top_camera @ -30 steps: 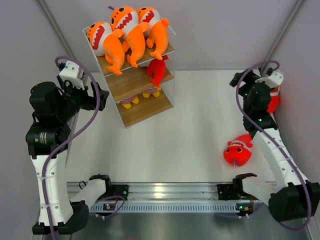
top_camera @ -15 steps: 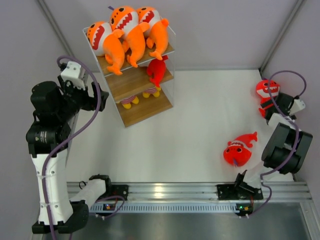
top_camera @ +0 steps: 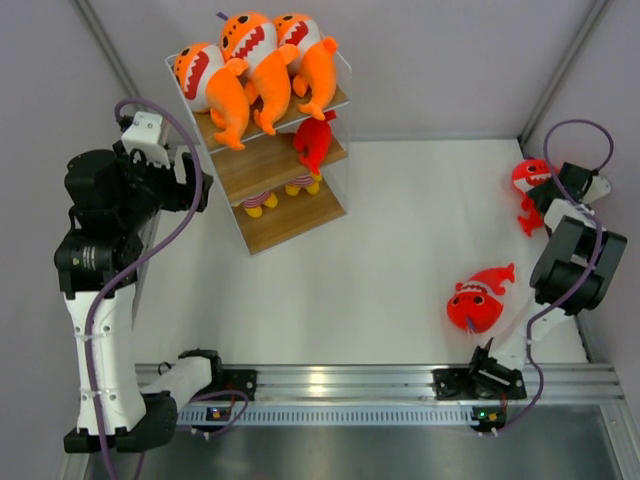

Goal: Place and organize the stuffed toys onto the shelf

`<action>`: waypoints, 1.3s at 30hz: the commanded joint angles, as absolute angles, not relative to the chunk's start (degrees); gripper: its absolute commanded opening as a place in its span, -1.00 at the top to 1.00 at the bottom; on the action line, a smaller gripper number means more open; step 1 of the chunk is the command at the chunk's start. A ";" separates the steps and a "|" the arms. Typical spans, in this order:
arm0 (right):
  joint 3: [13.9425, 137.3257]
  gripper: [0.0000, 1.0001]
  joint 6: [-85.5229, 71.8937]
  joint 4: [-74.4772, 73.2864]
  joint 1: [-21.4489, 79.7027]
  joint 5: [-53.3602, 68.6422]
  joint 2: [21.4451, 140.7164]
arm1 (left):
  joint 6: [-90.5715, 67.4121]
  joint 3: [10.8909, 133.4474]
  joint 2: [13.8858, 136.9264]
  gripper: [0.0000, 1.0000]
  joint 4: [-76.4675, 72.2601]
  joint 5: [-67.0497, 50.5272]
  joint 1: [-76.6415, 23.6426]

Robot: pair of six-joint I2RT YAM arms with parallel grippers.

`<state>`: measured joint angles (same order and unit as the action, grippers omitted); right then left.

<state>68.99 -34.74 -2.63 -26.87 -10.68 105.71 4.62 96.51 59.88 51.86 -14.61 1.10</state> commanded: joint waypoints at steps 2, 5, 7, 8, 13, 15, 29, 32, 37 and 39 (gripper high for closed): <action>76.10 -0.36 -35.33 -10.88 -26.81 -11.69 108.89 | 5.45 99.32 60.03 -0.75 52.29 -13.27 1.49; 79.97 -0.31 -34.46 -13.79 -26.81 -10.90 111.53 | 5.71 99.84 59.68 -0.75 52.47 -13.18 1.49; 81.12 -0.22 -33.49 -14.41 -26.81 -10.55 112.50 | 5.80 99.93 59.42 -0.75 52.56 -13.18 1.58; 81.21 -0.09 -32.53 -14.15 -26.72 -10.02 112.85 | 5.97 100.02 59.33 -0.75 52.56 -13.18 1.50; 81.65 0.74 -28.75 -13.71 -26.54 -7.91 113.29 | 6.24 100.11 58.71 -0.75 52.73 -13.10 1.49; 82.00 1.00 -25.85 -13.71 -26.19 -7.73 113.29 | 6.33 100.28 58.71 -0.75 52.73 -13.10 1.49; 83.59 1.00 -13.27 -14.42 -12.93 3.59 112.33 | 6.94 101.43 58.62 -0.75 53.17 -11.78 1.50; 81.39 1.00 -11.96 -12.84 -10.38 7.89 111.27 | 6.94 101.34 58.71 -0.75 53.17 -11.60 1.50; 76.04 1.00 -10.63 -11.96 -5.45 7.83 106.79 | 6.94 101.34 58.80 -0.75 53.17 -11.69 1.50; 72.36 0.99 -14.14 -9.42 -6.06 4.14 104.25 | 7.38 101.43 58.80 -0.75 53.17 -11.34 1.41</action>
